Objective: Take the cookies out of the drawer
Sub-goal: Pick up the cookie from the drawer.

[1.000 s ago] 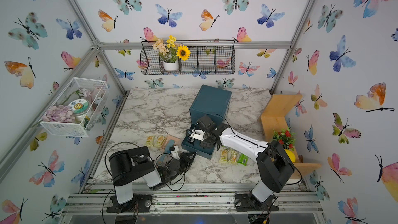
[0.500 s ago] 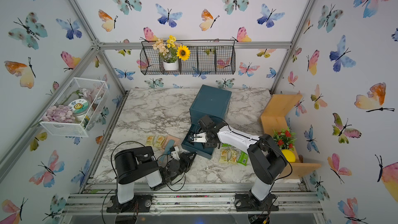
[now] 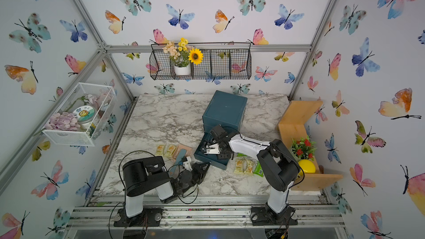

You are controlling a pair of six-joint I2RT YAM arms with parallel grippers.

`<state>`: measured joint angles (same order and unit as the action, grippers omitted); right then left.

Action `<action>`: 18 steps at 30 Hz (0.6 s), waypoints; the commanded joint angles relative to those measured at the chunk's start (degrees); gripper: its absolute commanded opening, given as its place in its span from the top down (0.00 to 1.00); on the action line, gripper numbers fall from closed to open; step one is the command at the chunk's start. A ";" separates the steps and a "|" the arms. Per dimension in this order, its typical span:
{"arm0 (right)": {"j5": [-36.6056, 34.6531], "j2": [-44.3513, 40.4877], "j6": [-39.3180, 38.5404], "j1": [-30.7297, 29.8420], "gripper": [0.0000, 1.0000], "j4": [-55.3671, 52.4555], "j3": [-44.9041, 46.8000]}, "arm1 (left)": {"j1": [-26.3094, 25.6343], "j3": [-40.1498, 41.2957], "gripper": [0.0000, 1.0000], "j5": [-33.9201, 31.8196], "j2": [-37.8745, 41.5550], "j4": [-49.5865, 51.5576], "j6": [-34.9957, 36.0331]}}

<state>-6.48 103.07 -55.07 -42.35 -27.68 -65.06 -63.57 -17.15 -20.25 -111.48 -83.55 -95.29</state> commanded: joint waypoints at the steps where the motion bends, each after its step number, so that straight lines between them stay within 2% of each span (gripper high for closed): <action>1: -0.59 2.57 0.14 0.58 0.41 -1.83 -0.23 | 0.31 -0.16 1.00 -0.23 -0.84 0.58 0.01; 9: 0.23 4.08 0.66 0.86 0.50 -2.19 -1.14 | 0.31 -0.24 1.00 -0.23 -0.84 0.88 -0.16; 18: 1.77 0.90 1.11 0.86 0.68 -2.49 -0.71 | 0.29 -0.56 1.00 -0.18 -0.81 1.47 -0.17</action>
<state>-6.42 105.23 -54.57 -41.91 -27.86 -66.06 -63.55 -17.26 -20.23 -111.50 -83.40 -95.46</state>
